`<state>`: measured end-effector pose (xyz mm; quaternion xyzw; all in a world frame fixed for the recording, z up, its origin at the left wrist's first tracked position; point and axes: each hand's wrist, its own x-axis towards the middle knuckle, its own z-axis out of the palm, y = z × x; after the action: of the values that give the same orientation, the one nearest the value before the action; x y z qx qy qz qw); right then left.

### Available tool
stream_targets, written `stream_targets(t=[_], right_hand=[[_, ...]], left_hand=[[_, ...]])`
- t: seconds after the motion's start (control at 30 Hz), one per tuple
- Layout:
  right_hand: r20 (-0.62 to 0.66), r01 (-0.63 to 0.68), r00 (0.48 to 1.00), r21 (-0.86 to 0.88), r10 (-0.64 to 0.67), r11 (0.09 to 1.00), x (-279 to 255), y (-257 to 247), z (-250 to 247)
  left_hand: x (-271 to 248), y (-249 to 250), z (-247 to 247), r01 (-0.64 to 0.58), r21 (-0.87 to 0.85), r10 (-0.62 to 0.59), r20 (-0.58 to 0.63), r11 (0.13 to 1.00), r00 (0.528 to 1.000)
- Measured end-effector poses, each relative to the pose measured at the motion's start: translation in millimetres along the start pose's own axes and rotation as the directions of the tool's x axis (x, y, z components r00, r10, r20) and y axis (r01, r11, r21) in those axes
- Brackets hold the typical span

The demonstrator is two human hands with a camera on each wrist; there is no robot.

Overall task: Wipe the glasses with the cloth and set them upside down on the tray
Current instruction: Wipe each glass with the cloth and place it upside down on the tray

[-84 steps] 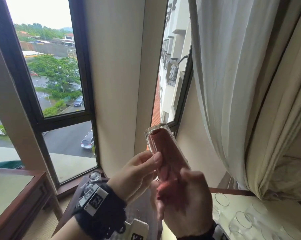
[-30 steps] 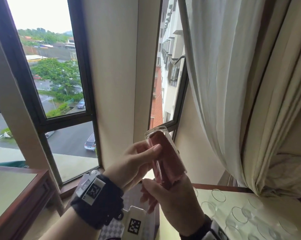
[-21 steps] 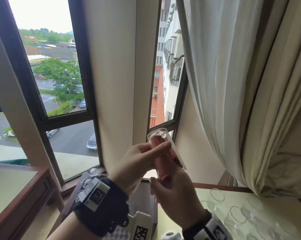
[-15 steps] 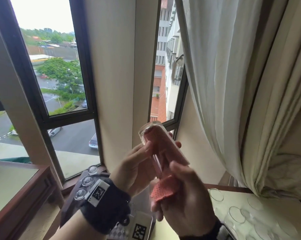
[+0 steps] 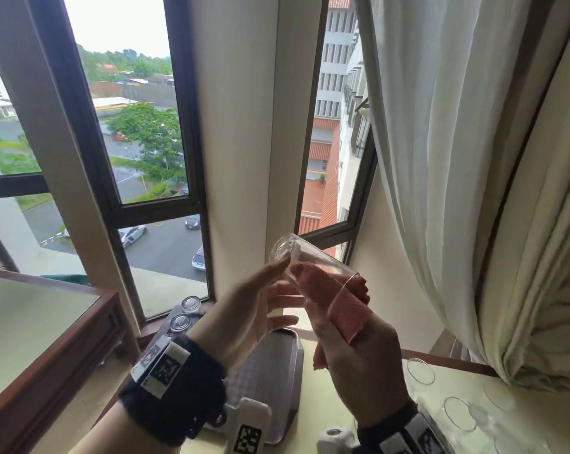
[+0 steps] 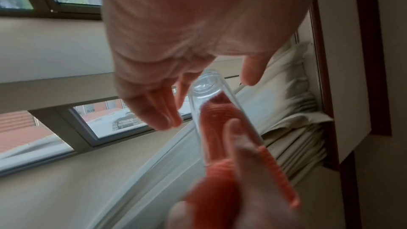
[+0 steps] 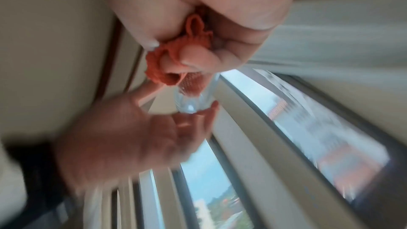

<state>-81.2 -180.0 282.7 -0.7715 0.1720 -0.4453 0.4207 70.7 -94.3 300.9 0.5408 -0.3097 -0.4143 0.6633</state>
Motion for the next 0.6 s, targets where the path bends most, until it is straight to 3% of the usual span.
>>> stream_targets(t=[0.03,0.1,0.13,0.2,0.33,0.4,0.47,0.53,0.6], right_hand=[[0.020,0.134,0.991,-0.113,-0.133,0.984,-0.5,5.0,4.3],[0.123,0.385,0.923,-0.264,-0.365,0.884,-5.1,15.5,14.0],[0.177,0.455,0.890,-0.288,-0.420,0.843,-8.0,18.9,19.6],[0.270,0.476,0.875,-0.321,-0.402,0.819,-12.7,20.8,31.5],[0.293,0.400,0.906,-0.357,-0.306,0.844,-7.5,12.6,53.4],[0.278,0.382,0.905,-0.199,-0.322,0.902,-2.3,-0.5,57.3],[0.295,0.178,0.930,0.154,-0.218,0.972,0.8,-16.6,57.2],[0.398,-0.104,0.913,0.434,-0.087,0.895,2.0,-30.2,59.7],[0.453,-0.226,0.890,0.522,-0.043,0.823,2.2,-36.7,69.6]], left_hand=[[-1.1,5.3,-1.2,0.026,0.010,-0.026,-0.027,1.000,0.999],[-3.7,16.0,-5.1,0.043,0.038,-0.042,-0.051,0.998,0.998],[-5.9,20.1,-8.1,0.031,0.055,-0.027,-0.058,0.998,0.998],[-11.8,25.0,-14.3,-0.024,0.091,0.033,-0.097,0.996,0.995],[-18.9,26.2,-30.4,-0.145,0.136,0.162,-0.122,0.980,0.979],[-19.1,24.6,-46.6,-0.179,0.109,0.184,-0.036,0.978,0.982],[-22.7,23.5,-64.1,-0.209,-0.017,0.209,0.114,0.978,0.971],[-28.4,22.0,-77.1,-0.227,-0.181,0.265,0.233,0.957,0.936],[-30.2,20.7,-85.7,-0.244,-0.249,0.306,0.255,0.937,0.917]])
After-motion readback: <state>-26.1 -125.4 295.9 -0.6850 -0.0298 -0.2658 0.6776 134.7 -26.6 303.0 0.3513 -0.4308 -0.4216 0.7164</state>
